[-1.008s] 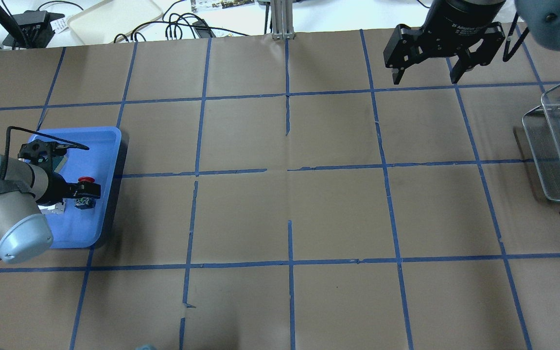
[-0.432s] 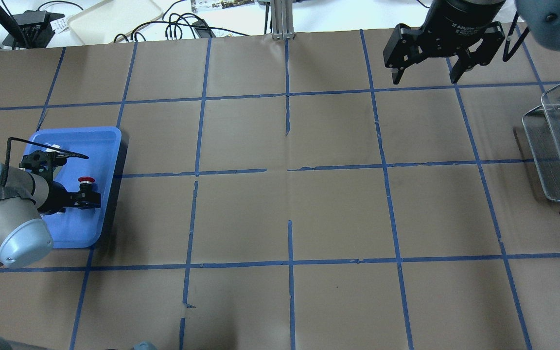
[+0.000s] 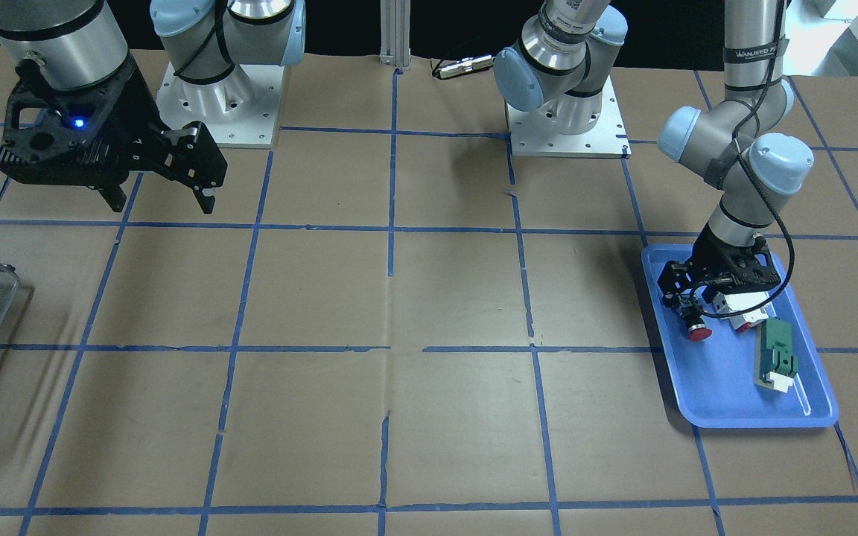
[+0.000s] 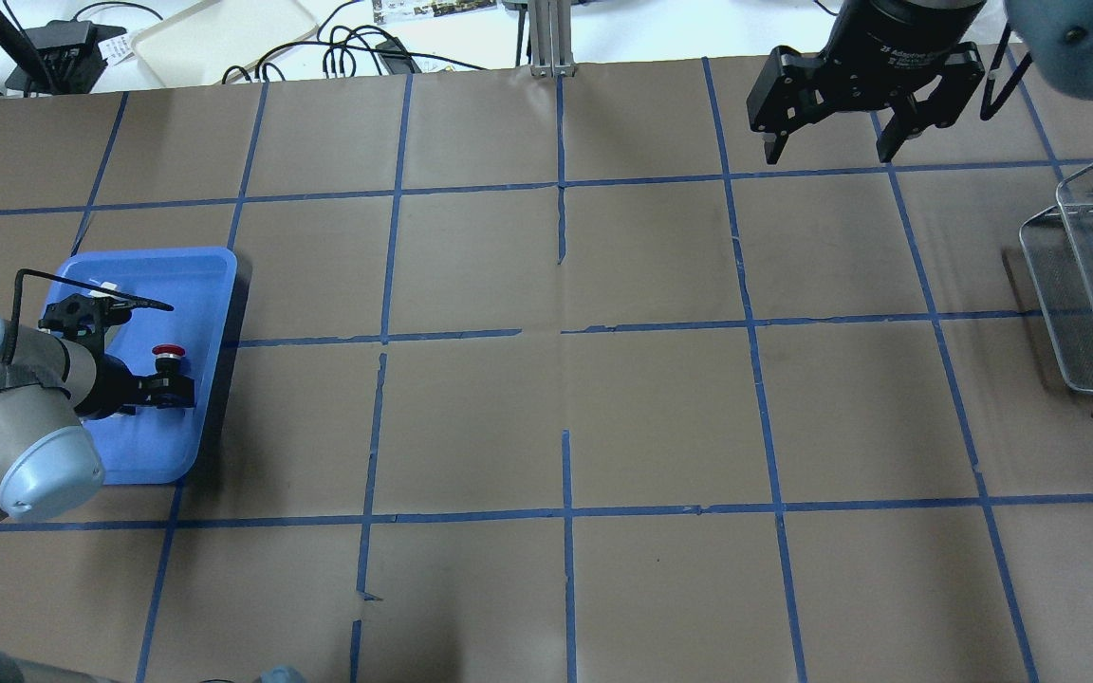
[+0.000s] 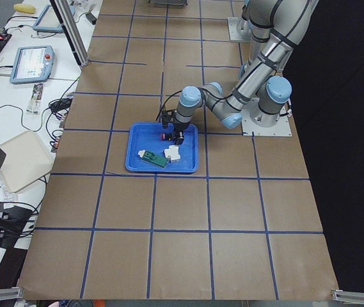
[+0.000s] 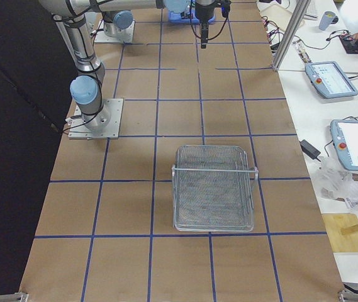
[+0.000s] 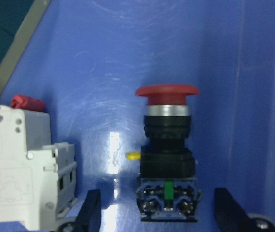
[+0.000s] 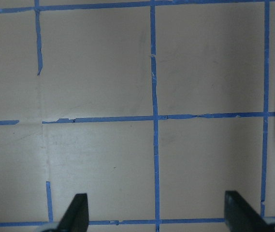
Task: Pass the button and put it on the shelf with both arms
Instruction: 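Lower the left gripper and close it on the red push button's base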
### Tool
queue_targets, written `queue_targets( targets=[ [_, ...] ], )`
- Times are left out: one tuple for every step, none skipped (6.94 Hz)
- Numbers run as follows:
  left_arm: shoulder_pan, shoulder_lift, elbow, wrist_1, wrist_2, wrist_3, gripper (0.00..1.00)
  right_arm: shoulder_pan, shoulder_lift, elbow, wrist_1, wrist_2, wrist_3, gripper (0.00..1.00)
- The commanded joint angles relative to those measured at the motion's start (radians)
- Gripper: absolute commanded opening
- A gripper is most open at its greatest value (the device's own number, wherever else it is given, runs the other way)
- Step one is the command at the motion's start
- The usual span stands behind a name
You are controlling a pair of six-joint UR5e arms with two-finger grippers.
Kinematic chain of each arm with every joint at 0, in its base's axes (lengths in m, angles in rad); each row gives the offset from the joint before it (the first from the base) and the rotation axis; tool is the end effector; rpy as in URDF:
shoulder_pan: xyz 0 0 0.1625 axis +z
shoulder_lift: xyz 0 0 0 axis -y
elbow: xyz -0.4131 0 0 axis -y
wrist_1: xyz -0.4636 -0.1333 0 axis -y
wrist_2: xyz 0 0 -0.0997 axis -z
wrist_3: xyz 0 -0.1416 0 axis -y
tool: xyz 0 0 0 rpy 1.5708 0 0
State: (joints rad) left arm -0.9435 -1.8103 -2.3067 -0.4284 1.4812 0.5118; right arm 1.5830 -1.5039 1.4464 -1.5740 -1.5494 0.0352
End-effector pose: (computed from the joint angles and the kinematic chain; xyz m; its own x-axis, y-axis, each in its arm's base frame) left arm 0.1634 -0.4741 0.0575 -0.9941 -0.1082 -0.0045 -0.1054 0.9765 -0.1881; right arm 0.1436 -0.5968 0.4661 -0.9995 0.0216 -0.0235 0.0230 0.9979 -0.0599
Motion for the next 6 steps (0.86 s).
queue_targets(
  targets=[
    [0.000, 0.002, 0.003, 0.000, -0.002, 0.002, 0.45, 0.000, 0.002, 0.000, -0.001, 0.000, 0.000, 1.00],
    [0.000, 0.003, 0.004, 0.000, -0.002, 0.002, 0.35, 0.000, 0.002, -0.001, -0.001, 0.000, 0.000, 1.00],
    [0.000, 0.005, 0.009, 0.000, -0.004, 0.007, 0.35, 0.000, 0.002, -0.001, -0.001, 0.000, 0.000, 1.00],
    [-0.017, 0.026, 0.047, -0.021, -0.001, 0.020, 0.35, 0.000, 0.002, -0.001, -0.001, 0.000, 0.000, 1.00],
    [-0.033, 0.035, 0.103, -0.095, -0.018, 0.031, 0.34, 0.000, 0.002, -0.001, -0.001, 0.000, 0.000, 1.00],
    [-0.059, 0.052, 0.190, -0.198, -0.077, 0.036, 0.34, 0.000, 0.004, -0.001, -0.001, 0.000, 0.000, 1.00]
  ],
)
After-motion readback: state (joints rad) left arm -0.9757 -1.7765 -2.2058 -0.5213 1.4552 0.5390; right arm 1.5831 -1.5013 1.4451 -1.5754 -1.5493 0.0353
